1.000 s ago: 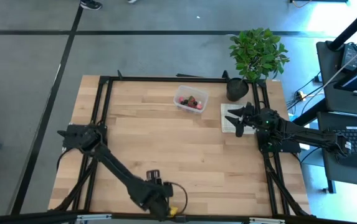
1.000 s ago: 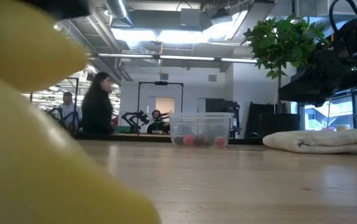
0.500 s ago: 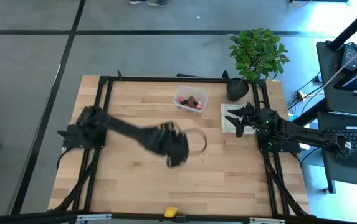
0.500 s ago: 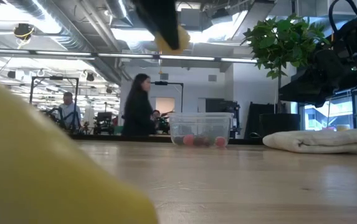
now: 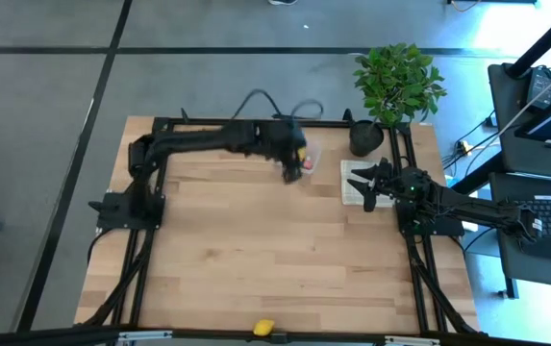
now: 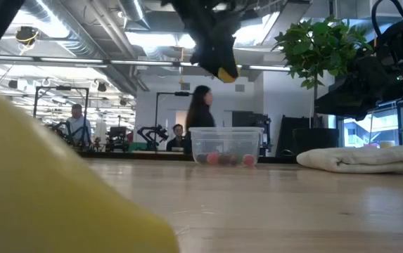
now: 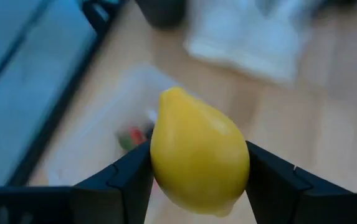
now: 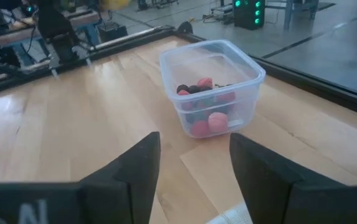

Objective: Pick and placing Produce into tupperware
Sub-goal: Put the left lemon into the transparent container, then put the lemon into the transparent container

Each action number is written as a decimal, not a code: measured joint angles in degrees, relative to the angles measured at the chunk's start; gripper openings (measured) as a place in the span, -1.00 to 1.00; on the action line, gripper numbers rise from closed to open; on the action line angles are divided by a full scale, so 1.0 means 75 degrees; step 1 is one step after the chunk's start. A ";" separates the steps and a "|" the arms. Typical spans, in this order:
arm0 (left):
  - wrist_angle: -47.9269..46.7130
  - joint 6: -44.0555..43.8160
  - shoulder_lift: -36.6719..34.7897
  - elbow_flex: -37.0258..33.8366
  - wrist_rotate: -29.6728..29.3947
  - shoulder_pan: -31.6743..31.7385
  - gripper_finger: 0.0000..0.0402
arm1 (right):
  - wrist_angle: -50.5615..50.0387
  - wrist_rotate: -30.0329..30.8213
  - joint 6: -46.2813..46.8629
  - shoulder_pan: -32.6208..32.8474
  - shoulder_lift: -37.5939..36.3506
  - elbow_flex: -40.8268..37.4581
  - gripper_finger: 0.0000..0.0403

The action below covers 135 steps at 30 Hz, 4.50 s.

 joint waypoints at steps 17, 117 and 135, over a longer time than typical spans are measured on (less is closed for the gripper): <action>0.1236 0.0088 0.1300 0.0004 0.1108 0.1449 0.03 | 0.0006 0.0023 -0.0444 0.0000 0.0000 0.0000 -0.03; -0.0315 0.1355 -0.1952 0.0012 0.1483 -0.0907 0.36 | 0.0006 0.0000 -0.0211 0.0000 0.0000 0.0000 -0.03; -0.1342 0.0002 -0.1579 0.0001 -0.0377 -0.5394 0.36 | 0.0005 0.0008 0.0508 0.0005 0.0003 0.0000 -0.03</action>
